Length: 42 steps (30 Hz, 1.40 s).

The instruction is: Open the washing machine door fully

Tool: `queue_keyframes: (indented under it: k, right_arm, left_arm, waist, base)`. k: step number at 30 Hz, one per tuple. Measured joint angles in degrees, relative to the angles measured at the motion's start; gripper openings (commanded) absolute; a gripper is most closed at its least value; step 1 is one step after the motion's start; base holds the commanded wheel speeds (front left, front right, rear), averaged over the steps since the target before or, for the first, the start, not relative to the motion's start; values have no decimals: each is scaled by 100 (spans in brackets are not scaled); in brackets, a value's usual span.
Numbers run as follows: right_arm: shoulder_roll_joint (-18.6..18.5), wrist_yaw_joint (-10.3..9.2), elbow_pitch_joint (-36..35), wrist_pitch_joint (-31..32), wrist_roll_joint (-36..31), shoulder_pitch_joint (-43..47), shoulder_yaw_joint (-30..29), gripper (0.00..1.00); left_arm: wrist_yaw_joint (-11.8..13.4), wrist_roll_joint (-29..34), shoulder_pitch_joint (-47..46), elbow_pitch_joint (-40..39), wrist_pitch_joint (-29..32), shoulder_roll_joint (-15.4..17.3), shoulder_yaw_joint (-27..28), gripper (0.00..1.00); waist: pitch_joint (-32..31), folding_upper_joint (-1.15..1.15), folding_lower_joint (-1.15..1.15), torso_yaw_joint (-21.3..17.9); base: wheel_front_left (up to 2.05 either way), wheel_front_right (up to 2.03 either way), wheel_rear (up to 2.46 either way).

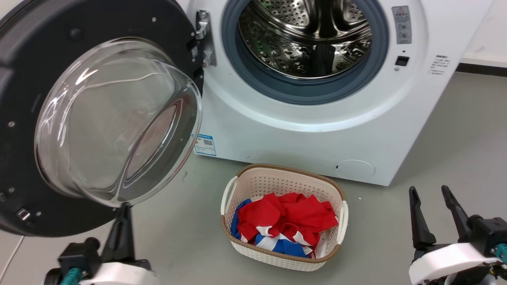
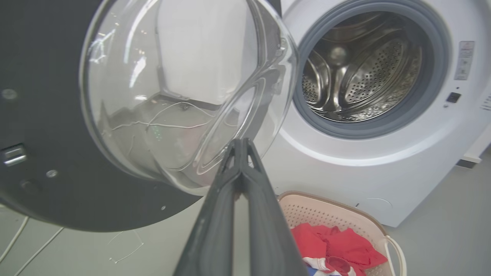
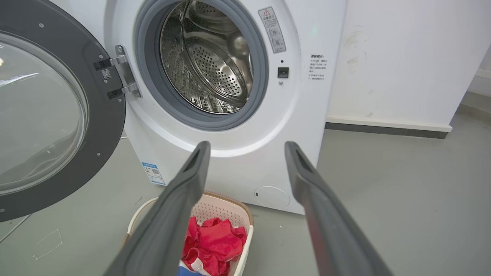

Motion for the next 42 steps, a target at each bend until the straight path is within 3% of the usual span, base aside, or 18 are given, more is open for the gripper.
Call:
queue_keyframes:
  k: [5,8,9,10,24,42]
  right_arm:
    - [0,0,-21,46,-21,38,5,100]
    - [0,0,-46,55,-25,48,3,100]
    - [1,0,-54,63,-26,50,2,100]
    - [0,0,-57,80,-33,51,11,100]
    - [0,0,-101,118,-88,53,-3,100]
    - [0,0,-9,46,-80,-83,191,100]
  left_arm:
    - [-120,157,-42,-62,102,-193,-519,0]
    - [-146,190,-182,9,130,-283,-676,47]
    - [-155,190,-219,52,134,-309,-726,91]
    - [-156,192,-247,88,134,-327,-757,100]
    - [-64,366,-603,619,123,-219,-866,100]
    - [-42,288,-802,888,-31,-180,-827,100]
  waist:
    - [-81,0,0,-252]
    - [-101,0,0,-413]
    - [-103,0,0,-470]
    - [-106,0,0,-532]
    - [-131,0,0,-1282]
    - [49,0,0,-1369]
  base:
    - [0,0,0]
    - [0,0,0]
    - [0,0,0]
    - [0,0,0]
    - [0,0,0]
    - [0,0,0]
